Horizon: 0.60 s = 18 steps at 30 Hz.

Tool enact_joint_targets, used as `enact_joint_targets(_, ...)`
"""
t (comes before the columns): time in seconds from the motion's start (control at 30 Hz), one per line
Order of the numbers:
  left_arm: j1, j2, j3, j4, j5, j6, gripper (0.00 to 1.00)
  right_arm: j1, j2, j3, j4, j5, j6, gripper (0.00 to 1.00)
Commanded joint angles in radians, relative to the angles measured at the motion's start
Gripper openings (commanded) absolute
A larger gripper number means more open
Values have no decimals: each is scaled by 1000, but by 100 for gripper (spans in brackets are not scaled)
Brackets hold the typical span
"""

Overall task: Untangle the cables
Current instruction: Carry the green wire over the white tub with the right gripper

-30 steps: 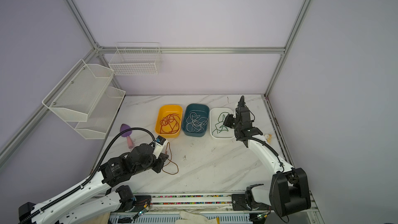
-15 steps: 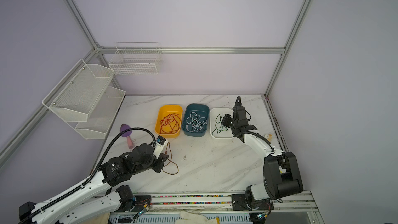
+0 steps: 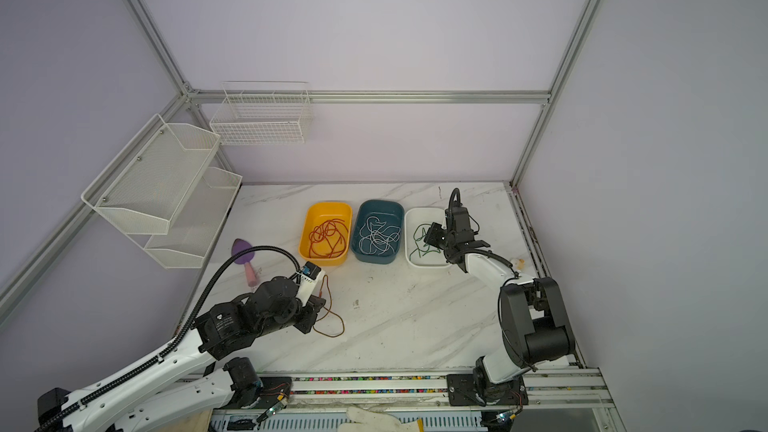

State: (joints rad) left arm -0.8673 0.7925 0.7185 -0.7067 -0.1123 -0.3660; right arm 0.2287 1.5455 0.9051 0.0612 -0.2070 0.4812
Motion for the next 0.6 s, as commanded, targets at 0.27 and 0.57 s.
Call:
enact_joint_targets(0.27, -6, 4, 43, 7, -9, -5, 0, -7, 78, -14, 37, 6, -6, 0)
enact_joint_targets(0.57, -6, 5, 44, 7, -10, -4, 0, -7, 98, -17, 37, 12, -4, 6)
